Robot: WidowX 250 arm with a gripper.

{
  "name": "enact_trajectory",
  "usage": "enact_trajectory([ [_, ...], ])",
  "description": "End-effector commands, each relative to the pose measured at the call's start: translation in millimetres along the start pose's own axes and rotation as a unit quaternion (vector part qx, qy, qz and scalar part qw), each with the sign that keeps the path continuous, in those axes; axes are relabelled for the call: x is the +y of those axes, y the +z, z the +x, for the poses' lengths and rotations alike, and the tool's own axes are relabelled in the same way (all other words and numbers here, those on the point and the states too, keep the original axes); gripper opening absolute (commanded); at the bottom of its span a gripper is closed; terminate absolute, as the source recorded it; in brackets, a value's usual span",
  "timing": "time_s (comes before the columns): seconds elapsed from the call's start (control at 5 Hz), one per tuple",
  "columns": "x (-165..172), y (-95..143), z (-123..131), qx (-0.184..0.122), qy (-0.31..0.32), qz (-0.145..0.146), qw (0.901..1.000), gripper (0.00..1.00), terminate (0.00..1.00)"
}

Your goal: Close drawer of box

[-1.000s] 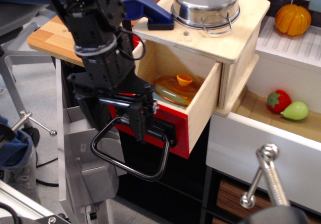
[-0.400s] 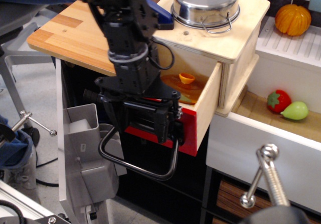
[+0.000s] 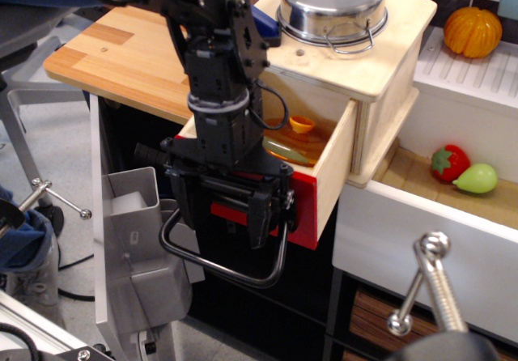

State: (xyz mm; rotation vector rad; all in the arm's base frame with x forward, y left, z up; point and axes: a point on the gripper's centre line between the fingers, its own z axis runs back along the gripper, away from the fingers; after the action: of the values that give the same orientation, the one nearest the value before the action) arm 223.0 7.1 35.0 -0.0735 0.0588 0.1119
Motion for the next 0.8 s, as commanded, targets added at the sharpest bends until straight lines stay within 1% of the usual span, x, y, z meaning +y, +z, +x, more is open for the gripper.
enact_trajectory([
  [0.0,12,41,63,-0.142,-0.038,0.002,0.9891,1.00,0.00],
  [0.2,17,59,62,-0.178,-0.047,-0.011,0.9829,1.00,0.00],
  [0.4,19,74,66,-0.207,-0.030,-0.018,0.9777,1.00,0.00],
  [0.6,14,81,81,-0.225,-0.034,-0.009,0.9737,1.00,0.00],
])
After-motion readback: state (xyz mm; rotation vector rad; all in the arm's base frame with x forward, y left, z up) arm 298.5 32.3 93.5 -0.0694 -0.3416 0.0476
